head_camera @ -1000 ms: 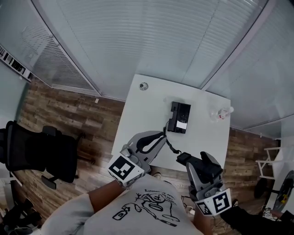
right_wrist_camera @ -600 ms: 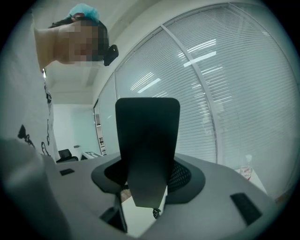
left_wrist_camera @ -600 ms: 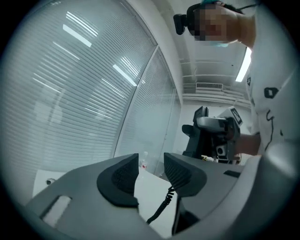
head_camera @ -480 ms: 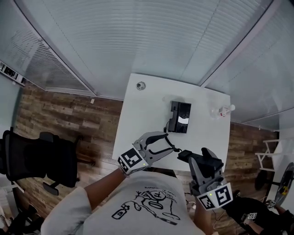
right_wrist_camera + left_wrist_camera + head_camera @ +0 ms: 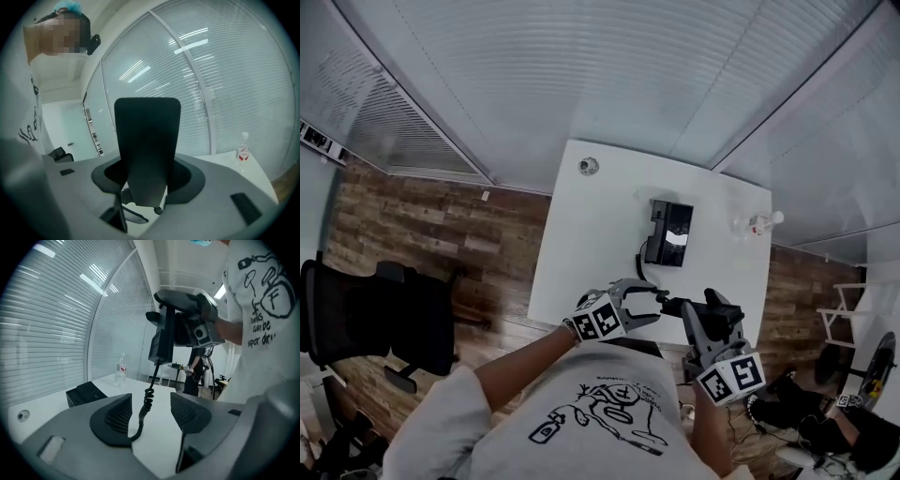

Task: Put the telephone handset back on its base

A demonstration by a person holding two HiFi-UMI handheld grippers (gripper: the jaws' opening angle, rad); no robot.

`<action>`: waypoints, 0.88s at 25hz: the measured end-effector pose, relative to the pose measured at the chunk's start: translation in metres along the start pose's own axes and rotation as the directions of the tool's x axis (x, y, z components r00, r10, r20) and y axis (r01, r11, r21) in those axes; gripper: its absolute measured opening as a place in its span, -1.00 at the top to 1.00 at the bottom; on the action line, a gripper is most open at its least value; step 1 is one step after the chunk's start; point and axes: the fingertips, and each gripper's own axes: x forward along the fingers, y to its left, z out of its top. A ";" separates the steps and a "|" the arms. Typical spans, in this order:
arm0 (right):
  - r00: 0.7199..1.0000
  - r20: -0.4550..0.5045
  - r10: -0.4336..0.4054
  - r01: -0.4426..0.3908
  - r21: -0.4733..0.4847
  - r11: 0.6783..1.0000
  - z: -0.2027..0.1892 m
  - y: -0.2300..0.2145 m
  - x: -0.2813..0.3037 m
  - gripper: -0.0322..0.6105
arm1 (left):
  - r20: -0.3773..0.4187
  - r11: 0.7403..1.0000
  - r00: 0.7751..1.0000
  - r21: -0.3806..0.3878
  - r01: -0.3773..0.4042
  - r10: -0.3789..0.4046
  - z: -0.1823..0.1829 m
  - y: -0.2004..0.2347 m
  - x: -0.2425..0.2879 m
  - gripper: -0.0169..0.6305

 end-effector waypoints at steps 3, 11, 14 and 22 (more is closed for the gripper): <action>0.999 -0.034 -0.010 0.011 0.028 1.000 -0.015 -0.011 0.011 0.28 | -0.013 1.000 1.000 -0.028 0.003 -0.004 -0.017 0.005 0.017 0.20; 0.987 -0.161 0.013 0.001 0.088 0.996 -0.059 -0.029 0.048 0.28 | -0.044 0.994 0.999 -0.111 0.004 -0.009 -0.043 0.017 0.043 0.69; 0.978 -0.207 0.014 0.006 0.100 0.995 -0.074 -0.039 0.063 0.28 | -0.084 0.986 0.996 -0.169 0.004 -0.018 -0.060 0.020 0.049 0.75; 0.960 -0.281 -0.005 0.038 0.113 0.993 -0.104 -0.066 0.098 0.28 | -0.140 0.884 0.988 -0.468 -0.003 -0.071 -0.097 0.019 0.058 0.76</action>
